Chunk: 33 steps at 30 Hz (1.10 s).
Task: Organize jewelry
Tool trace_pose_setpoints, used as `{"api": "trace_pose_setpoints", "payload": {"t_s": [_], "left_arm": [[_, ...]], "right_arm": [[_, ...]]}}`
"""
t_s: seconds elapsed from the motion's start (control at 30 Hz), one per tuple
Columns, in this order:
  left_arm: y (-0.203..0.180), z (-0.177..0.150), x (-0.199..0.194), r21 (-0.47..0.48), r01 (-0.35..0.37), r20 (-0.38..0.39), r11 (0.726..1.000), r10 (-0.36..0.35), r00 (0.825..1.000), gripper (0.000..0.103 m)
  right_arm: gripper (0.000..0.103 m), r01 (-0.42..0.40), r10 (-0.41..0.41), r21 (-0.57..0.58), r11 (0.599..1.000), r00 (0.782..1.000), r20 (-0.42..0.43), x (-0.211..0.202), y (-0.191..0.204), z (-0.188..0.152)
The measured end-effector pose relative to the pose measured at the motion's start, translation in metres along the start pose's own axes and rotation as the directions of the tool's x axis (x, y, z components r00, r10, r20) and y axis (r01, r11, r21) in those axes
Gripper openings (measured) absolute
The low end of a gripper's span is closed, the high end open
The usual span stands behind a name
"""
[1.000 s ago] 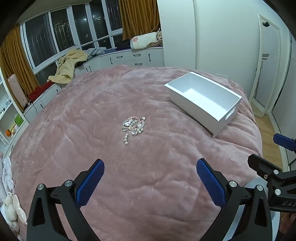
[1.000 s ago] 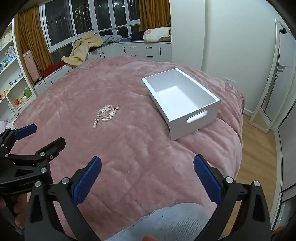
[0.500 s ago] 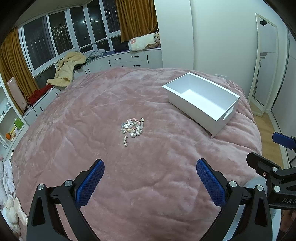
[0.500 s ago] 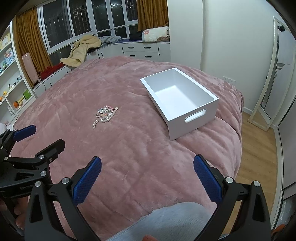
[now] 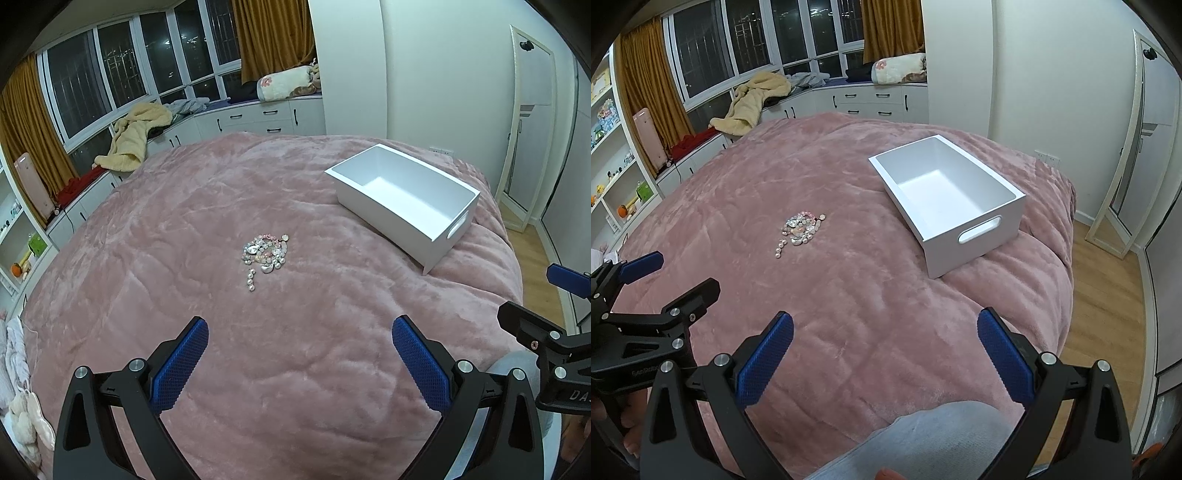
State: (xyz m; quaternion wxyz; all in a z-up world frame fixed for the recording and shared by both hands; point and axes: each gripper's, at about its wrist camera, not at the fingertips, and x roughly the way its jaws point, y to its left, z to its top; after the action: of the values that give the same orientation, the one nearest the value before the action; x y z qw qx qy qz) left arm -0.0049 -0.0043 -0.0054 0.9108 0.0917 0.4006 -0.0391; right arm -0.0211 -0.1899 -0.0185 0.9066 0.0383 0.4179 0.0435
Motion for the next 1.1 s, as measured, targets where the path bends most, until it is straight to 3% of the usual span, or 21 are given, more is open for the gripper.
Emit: {"api": "trace_pose_setpoints", "payload": {"t_s": [1.1], "left_arm": [[0.0012,-0.0026,0.0042,0.007,0.005,-0.014,1.0,-0.005,1.0,0.101]], "right_arm": [[0.098,0.002,-0.002,0.005,1.0,1.0,-0.009,0.0019,-0.002,-0.0017]]}}
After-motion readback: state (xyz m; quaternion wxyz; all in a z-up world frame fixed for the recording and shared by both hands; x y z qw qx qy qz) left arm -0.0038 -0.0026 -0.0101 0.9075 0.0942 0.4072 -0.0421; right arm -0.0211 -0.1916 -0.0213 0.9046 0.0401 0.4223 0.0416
